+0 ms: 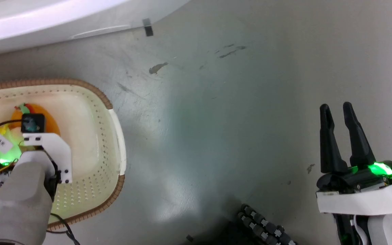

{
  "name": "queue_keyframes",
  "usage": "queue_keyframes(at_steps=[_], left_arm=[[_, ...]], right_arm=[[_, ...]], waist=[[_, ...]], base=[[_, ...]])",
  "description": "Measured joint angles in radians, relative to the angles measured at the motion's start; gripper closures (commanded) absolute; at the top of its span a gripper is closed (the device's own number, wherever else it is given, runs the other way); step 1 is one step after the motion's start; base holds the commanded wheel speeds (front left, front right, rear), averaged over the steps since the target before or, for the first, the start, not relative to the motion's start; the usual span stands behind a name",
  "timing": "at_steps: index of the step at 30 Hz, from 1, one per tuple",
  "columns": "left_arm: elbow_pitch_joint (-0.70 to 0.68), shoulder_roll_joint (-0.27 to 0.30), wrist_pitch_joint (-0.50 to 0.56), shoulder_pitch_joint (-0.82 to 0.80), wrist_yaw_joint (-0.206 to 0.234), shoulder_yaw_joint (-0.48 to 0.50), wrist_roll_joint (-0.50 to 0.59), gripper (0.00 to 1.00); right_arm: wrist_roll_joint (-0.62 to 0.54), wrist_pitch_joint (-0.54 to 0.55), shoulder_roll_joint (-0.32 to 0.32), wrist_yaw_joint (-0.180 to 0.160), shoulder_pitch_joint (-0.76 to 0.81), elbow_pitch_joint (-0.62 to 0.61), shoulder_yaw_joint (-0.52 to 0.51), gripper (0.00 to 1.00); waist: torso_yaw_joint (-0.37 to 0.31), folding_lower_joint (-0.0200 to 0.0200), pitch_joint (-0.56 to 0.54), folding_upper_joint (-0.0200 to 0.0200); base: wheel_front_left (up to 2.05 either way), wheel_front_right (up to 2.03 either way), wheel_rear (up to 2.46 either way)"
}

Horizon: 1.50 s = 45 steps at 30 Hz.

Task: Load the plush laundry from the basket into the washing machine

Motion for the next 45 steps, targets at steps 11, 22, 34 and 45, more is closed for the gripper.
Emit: queue_keyframes(at_steps=[11, 22, 34, 45], left_arm=[[0.028, -0.062, -0.132, 0.091, -0.017, 0.008, -0.051, 1.00], [0.009, -0.162, -0.345, 0.223, -0.098, 0.006, -0.079, 1.00], [-0.437, -0.220, -0.377, 0.512, -0.086, 0.091, -0.061, 1.00], [-0.945, -0.231, -0.377, 0.688, -0.052, 0.228, 0.062, 1.00]], right_arm=[[-0.074, -0.004, 0.000, 0.000, -0.004, 0.035, -0.035, 0.00], [-0.206, -0.004, 0.000, 0.000, 0.081, 0.076, -0.082, 0.00], [-0.277, -0.004, 0.000, 0.000, 0.180, 0.094, -0.090, 0.00], [-0.284, -0.004, 0.000, 0.000, 0.223, 0.091, -0.074, 0.00]], waist=[[0.020, 0.0000, -0.156, 0.0000], [0.095, -0.0002, -0.404, 0.0000], [0.184, -0.0003, -0.667, 0.0000], [0.225, -0.0002, -0.774, 0.0000]], base=[[0.00, 0.00, 0.00], [0.00, 0.00, 0.00], [0.00, 0.00, 0.00], [0.00, 0.00, 0.00]])
